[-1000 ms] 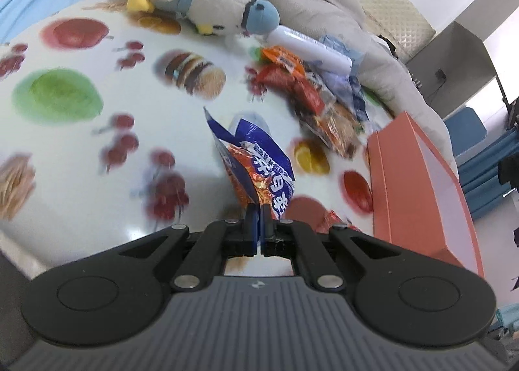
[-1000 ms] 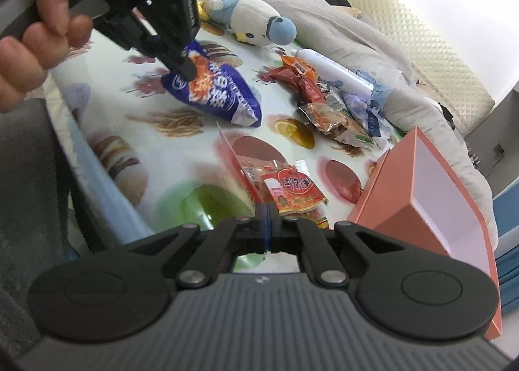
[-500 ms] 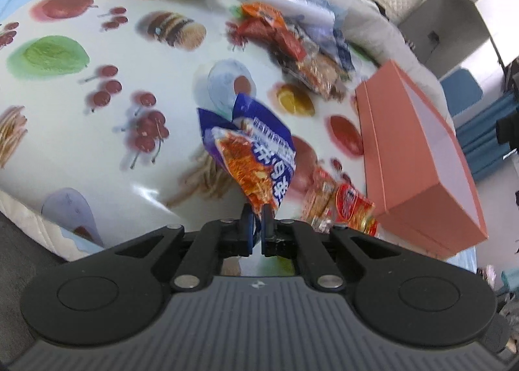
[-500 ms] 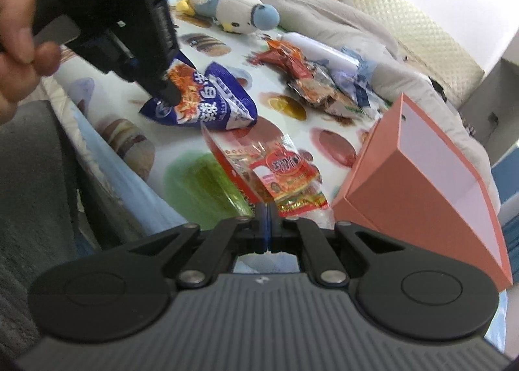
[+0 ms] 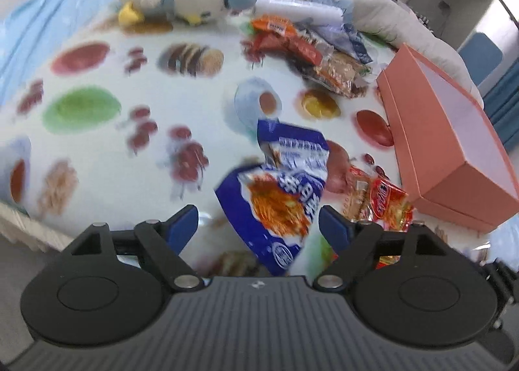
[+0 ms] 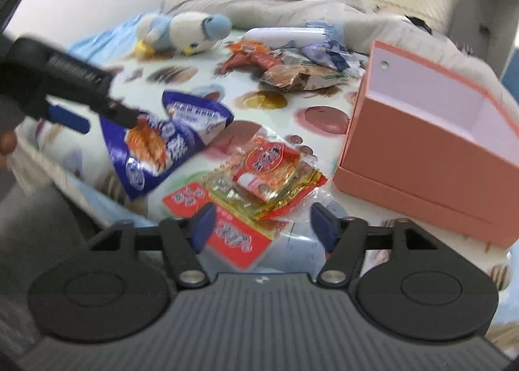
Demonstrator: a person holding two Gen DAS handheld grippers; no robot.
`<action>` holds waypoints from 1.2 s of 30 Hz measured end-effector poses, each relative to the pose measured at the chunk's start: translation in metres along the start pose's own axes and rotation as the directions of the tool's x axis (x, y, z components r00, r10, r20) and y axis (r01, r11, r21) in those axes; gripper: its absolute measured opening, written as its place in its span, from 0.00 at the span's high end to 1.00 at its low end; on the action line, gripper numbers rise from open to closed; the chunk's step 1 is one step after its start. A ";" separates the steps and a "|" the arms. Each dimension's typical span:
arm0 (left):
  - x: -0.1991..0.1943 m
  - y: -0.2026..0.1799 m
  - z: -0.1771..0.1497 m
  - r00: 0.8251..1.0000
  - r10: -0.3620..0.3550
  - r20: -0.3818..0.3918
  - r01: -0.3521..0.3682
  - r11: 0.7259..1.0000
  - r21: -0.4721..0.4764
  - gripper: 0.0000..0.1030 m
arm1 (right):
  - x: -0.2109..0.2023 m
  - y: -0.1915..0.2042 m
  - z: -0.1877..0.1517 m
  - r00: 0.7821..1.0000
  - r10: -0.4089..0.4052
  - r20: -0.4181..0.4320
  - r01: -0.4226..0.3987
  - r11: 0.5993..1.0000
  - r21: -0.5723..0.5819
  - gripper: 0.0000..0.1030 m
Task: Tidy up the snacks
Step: 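Carry the noodle bag with the left tool while the right tool carries the red strip over the box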
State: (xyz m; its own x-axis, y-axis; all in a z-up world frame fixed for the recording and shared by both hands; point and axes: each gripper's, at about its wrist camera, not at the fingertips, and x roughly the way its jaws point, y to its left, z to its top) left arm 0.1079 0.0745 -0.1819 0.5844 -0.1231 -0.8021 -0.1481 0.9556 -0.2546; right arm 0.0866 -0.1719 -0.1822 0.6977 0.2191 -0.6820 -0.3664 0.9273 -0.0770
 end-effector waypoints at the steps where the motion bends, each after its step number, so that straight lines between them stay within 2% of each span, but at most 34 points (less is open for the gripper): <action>1: -0.001 0.000 0.003 1.000 -0.011 0.003 0.011 1.000 0.020 0.17 | 0.001 -0.003 0.001 1.000 -0.001 0.006 0.001 1.000 0.025 0.23; 6: 0.004 -0.014 0.019 0.998 -0.057 0.017 0.054 0.991 0.121 0.08 | 0.017 -0.016 0.006 1.000 0.002 0.020 -0.004 0.991 0.133 0.21; 8: 0.014 -0.021 0.025 0.999 -0.031 0.016 0.028 0.988 0.149 0.07 | 0.028 -0.027 0.003 1.000 0.007 0.013 -0.010 0.976 0.217 0.21; 11: 0.037 -0.029 0.031 0.999 -0.023 -0.029 0.028 0.983 0.180 0.07 | 0.042 -0.043 -0.004 0.999 0.028 -0.027 -0.017 0.943 0.334 0.21; 15: 0.062 -0.032 0.031 0.998 -0.012 -0.058 0.023 0.981 0.191 0.07 | 0.054 -0.054 -0.011 0.999 0.030 -0.033 -0.014 0.914 0.405 0.22; 19: 0.073 -0.032 0.027 0.998 -0.006 -0.065 0.019 0.980 0.199 0.07 | 0.055 -0.058 -0.012 0.998 0.057 0.020 -0.060 0.898 0.436 0.25; 22: 0.080 -0.035 0.025 0.998 -0.006 -0.065 0.022 0.971 0.238 0.07 | 0.056 -0.060 -0.011 0.997 0.046 0.056 -0.067 0.884 0.462 0.26; 29: 0.087 -0.042 0.022 0.998 0.005 -0.062 0.013 0.959 0.284 0.08 | 0.073 -0.057 -0.006 0.999 0.030 0.025 -0.038 0.873 0.486 0.26; 31: 0.090 -0.042 0.020 0.998 0.005 -0.070 0.014 0.960 0.278 0.12 | 0.077 -0.054 -0.004 0.999 0.035 0.022 -0.042 0.883 0.467 0.26; 32: 0.093 -0.042 0.020 0.997 0.006 -0.082 0.016 0.963 0.269 0.18 | 0.078 -0.052 -0.003 1.000 0.027 0.013 -0.030 0.896 0.444 0.26; 34: 0.096 -0.041 0.018 0.995 -0.004 -0.098 0.028 0.970 0.243 0.21 | 0.082 -0.044 0.001 1.000 0.019 -0.007 -0.015 0.926 0.378 0.29; 36: 0.097 -0.040 0.017 0.996 -0.008 -0.094 0.029 0.973 0.229 0.22 | 0.083 -0.041 0.004 0.999 0.038 -0.005 -0.033 0.934 0.355 0.42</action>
State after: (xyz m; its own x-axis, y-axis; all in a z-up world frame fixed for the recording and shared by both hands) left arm 0.1839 0.0288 -0.2404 0.5077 -0.1551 -0.8474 0.0560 0.9875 -0.1472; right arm 0.1618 -0.1905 -0.2331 0.6802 0.2524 -0.6882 -0.1472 0.9668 0.2091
